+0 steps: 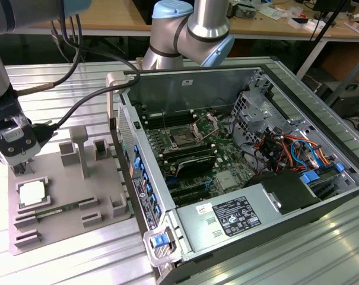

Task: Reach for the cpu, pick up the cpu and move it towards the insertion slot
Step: 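Reach for the cpu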

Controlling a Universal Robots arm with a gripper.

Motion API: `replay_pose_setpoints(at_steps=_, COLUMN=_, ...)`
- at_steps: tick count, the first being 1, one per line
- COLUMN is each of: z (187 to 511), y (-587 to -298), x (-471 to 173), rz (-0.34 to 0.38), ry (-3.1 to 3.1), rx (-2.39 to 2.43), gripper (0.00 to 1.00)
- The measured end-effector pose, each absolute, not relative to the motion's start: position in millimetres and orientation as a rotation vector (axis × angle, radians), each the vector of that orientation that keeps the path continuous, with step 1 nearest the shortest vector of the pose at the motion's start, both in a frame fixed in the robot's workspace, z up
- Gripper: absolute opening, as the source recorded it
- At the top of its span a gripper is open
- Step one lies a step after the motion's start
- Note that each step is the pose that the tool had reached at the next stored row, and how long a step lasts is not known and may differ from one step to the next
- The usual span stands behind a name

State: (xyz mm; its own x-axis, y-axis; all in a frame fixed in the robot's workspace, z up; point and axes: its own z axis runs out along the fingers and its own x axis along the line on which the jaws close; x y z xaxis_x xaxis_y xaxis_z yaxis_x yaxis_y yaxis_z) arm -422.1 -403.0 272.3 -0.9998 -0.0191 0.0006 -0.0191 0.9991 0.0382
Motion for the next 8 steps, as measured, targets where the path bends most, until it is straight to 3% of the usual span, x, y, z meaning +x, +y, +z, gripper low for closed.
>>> replay_pose_setpoints(at_steps=8, z=270.4, y=-403.0, x=-422.1, rz=-0.06, ry=-3.14, rx=0.03, gripper=0.11)
